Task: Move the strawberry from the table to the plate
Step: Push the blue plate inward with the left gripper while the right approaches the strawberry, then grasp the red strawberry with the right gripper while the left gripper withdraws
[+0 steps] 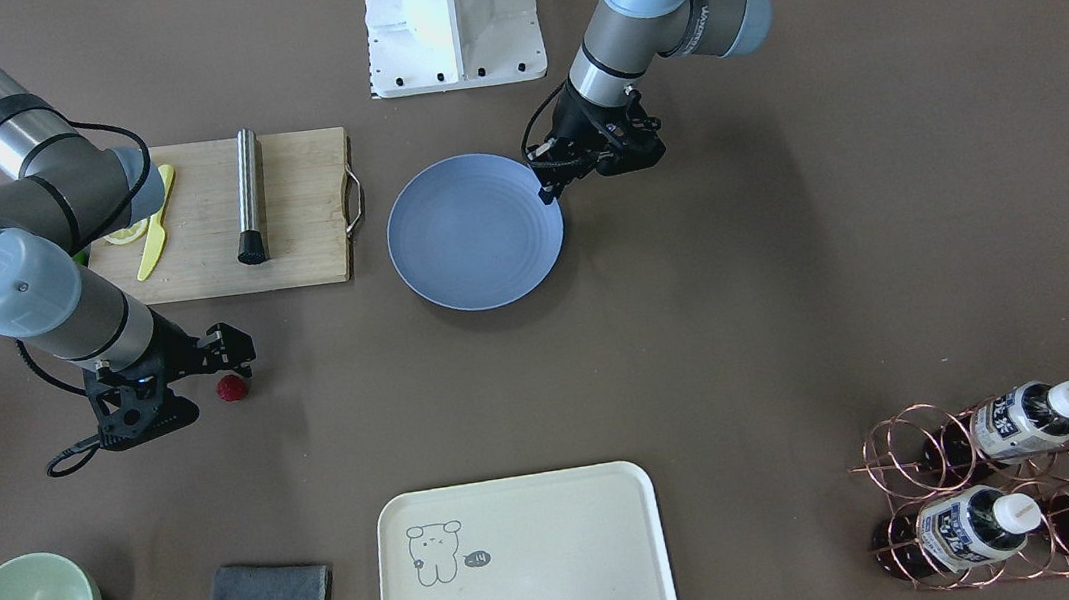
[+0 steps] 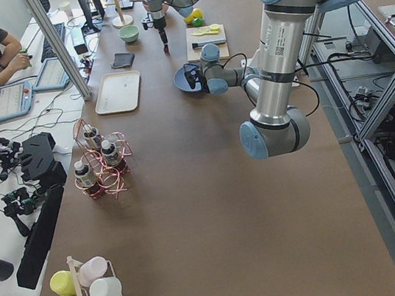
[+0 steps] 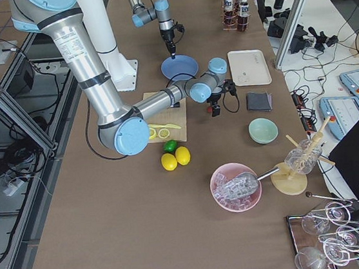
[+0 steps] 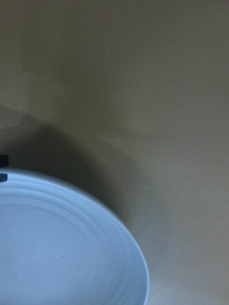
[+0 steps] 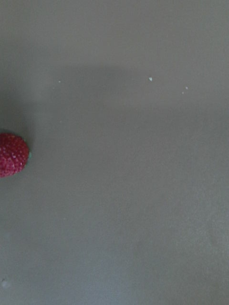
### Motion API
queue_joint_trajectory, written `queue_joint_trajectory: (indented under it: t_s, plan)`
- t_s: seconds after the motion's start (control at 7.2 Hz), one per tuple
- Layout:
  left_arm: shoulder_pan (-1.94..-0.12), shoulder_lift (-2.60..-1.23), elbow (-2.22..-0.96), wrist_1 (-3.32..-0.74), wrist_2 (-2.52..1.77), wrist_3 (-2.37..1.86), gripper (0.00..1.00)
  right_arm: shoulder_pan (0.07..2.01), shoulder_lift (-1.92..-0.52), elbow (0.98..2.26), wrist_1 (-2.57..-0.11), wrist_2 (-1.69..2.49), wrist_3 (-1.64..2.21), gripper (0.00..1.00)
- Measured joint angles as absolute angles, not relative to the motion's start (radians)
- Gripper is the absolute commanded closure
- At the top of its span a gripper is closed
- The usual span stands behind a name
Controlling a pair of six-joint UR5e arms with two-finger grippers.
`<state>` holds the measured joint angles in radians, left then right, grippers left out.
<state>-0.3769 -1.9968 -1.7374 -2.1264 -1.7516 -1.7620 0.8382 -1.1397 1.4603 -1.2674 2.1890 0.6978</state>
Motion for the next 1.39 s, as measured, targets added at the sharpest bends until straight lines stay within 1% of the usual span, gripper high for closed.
queue_joint_trajectory:
  t_s: [0.14,0.28,0.42,0.56,0.69,1.11,1.39]
  plan:
    - [-0.375,-1.997,-1.738,-2.126,-1.750,-1.765,1.00,0.828,-1.135,1.455,-1.266,2.185,0.698,0.28]
    - [-0.374,-1.997,-1.738,-2.126,-1.749,-1.767,1.00,0.821,-1.132,1.450,-1.266,2.178,0.697,0.68]
    - [-0.373,-1.998,-1.739,-2.126,-1.749,-1.767,0.33,0.816,-1.129,1.445,-1.267,2.172,0.697,1.00]
    - [-0.373,-2.000,-1.739,-2.126,-1.749,-1.767,0.24,0.815,-1.127,1.443,-1.267,2.169,0.696,1.00]
    - [-0.373,-2.003,-1.739,-2.126,-1.750,-1.766,0.20,0.816,-1.126,1.443,-1.267,2.168,0.697,1.00]
    - [-0.402,-1.994,-1.756,-2.122,-1.781,-1.747,0.18,0.843,-1.072,1.459,-1.279,2.204,0.721,1.00]
    - [-0.552,-1.976,-1.762,-2.093,-1.935,-1.634,0.18,0.828,-1.008,1.493,-1.283,2.225,0.854,1.00]
